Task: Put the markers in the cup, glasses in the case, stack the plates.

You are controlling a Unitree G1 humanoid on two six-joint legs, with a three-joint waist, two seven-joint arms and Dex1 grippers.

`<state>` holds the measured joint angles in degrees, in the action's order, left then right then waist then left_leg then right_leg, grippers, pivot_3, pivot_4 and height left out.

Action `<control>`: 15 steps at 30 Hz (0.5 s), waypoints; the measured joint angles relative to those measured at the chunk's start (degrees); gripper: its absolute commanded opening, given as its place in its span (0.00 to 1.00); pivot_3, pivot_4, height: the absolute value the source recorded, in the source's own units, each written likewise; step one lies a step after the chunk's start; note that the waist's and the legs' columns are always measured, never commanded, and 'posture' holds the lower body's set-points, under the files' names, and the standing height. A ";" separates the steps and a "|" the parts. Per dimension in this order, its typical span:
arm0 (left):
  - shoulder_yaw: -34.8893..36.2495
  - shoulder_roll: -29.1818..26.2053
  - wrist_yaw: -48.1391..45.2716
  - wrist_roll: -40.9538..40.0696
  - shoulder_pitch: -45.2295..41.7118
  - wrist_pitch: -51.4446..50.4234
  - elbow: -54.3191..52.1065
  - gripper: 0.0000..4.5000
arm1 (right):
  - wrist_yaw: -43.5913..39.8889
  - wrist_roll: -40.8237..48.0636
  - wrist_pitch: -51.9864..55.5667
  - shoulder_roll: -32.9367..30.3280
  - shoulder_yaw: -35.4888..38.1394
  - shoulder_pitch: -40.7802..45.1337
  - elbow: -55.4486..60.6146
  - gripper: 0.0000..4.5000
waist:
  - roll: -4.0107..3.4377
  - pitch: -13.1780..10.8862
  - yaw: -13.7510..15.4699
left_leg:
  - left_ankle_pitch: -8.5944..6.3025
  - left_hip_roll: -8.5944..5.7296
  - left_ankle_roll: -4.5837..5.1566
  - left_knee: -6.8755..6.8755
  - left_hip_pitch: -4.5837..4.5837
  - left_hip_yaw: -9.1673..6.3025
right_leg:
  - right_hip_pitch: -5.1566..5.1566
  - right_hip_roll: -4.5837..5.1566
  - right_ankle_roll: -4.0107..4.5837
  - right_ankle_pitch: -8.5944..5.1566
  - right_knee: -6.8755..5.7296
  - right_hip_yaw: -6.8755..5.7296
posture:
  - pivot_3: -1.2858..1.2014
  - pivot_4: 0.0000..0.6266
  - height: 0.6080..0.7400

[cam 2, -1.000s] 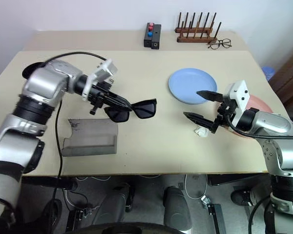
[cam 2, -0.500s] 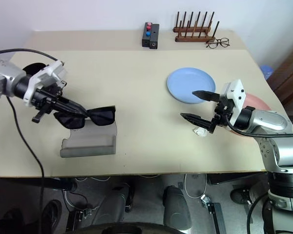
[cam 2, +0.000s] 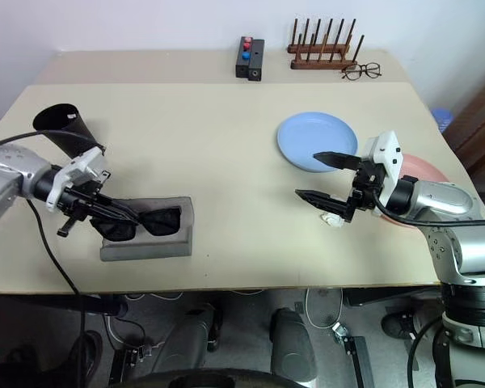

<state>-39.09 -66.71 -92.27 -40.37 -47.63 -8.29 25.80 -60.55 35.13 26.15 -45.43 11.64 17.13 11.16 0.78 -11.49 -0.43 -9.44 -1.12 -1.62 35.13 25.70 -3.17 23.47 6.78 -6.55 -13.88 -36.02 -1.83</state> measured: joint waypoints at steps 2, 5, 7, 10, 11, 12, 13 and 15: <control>0.00 0.96 0.00 0.49 0.07 1.91 1.23 0.00 | 0.08 0.00 0.26 0.00 0.00 0.01 0.01 1.00 | 0.00 0.00 -0.02 | 0.00 0.00 0.00 0.00 -0.01 0.01 | 0.00 0.00 0.00 0.00 -0.01 0.00 | 0.52 0.24 1.00; -0.23 2.57 -0.01 1.22 0.08 3.86 3.00 0.00 | 0.32 0.00 0.70 0.00 0.00 0.03 0.04 1.00 | -0.01 0.00 -0.04 | 0.00 -0.01 0.00 0.02 -0.01 0.01 | 0.00 0.00 0.00 0.00 -0.02 0.00 | 0.52 0.24 1.00; -0.66 3.47 -0.01 1.15 0.08 3.88 3.61 0.00 | 0.53 0.00 0.96 0.00 0.00 0.05 0.07 1.00 | 0.00 0.00 -0.04 | 0.00 0.00 0.00 0.02 -0.01 0.00 | 0.00 0.00 0.00 0.00 -0.02 0.00 | 0.52 0.24 1.00; -1.92 3.88 -0.01 0.99 0.07 3.75 3.91 0.00 | 0.78 0.00 1.00 0.00 -0.01 0.10 0.23 1.00 | 0.00 0.00 -0.10 | 0.00 0.00 0.00 0.01 -0.01 0.01 | -0.01 0.00 0.00 0.00 -0.02 0.00 | 0.52 0.24 1.00; -2.50 3.94 -0.01 0.97 0.08 3.80 4.18 0.00 | 0.95 -0.01 1.02 0.00 -0.01 0.10 0.39 1.00 | -0.01 0.00 -0.12 | 0.00 0.00 0.00 0.01 -0.01 0.00 | 0.00 0.00 0.00 0.00 -0.03 0.00 | 0.52 0.24 1.00; -2.87 4.15 -0.01 0.87 0.08 3.86 4.74 0.00 | 1.11 0.00 1.03 0.00 0.00 0.10 0.53 1.00 | 0.00 0.00 -0.12 | 0.00 -0.01 0.00 0.01 -0.02 0.00 | 0.00 -0.01 0.00 0.00 -0.03 0.00 | 0.52 0.24 1.00; -2.99 4.47 -0.02 0.83 0.07 3.85 5.14 0.00 | 1.19 0.00 1.06 0.00 0.00 0.08 0.64 1.00 | -0.01 0.00 -0.12 | 0.00 -0.01 0.00 0.02 -0.02 0.00 | 0.00 -0.01 0.00 0.00 -0.03 0.00 | 0.52 0.24 1.00; -3.41 5.69 -0.02 0.71 -0.01 4.20 6.74 0.00 | 1.41 0.00 1.08 0.00 0.00 0.07 1.24 1.00 | 0.00 0.01 -0.09 | 0.00 -0.01 0.00 0.02 -0.02 0.00 | -0.01 -0.01 -0.01 0.00 -0.03 0.00 | 0.52 0.24 1.00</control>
<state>-42.50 -61.02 -92.29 -39.66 -47.64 -4.09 32.54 -59.14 35.14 27.23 -45.43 11.64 17.21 12.40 0.78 -11.49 -0.52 -9.44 -1.12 -1.61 35.15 25.68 -3.17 23.45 6.77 -6.55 -13.87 -36.05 -1.83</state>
